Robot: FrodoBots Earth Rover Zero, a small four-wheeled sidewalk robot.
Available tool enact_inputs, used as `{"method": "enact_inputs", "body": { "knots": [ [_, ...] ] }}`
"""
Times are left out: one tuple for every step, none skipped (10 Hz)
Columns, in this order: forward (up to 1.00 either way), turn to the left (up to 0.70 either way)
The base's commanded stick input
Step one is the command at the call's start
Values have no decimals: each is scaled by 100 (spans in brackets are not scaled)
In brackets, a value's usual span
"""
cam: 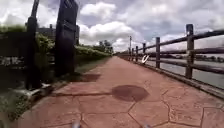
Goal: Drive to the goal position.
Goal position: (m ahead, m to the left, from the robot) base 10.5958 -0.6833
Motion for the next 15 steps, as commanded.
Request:
{"method": "enact_inputs", "body": {
  "knots": [
    [100, 0],
    [100, 0],
    [100, 0],
    [100, 0],
    [100, 0],
    [100, 0],
    [100, 0],
    [100, 0],
    [100, 0],
    [100, 0],
    [100, 0],
    [100, 0],
    [100, 0],
    [100, 0],
    [100, 0]
  ]
}}
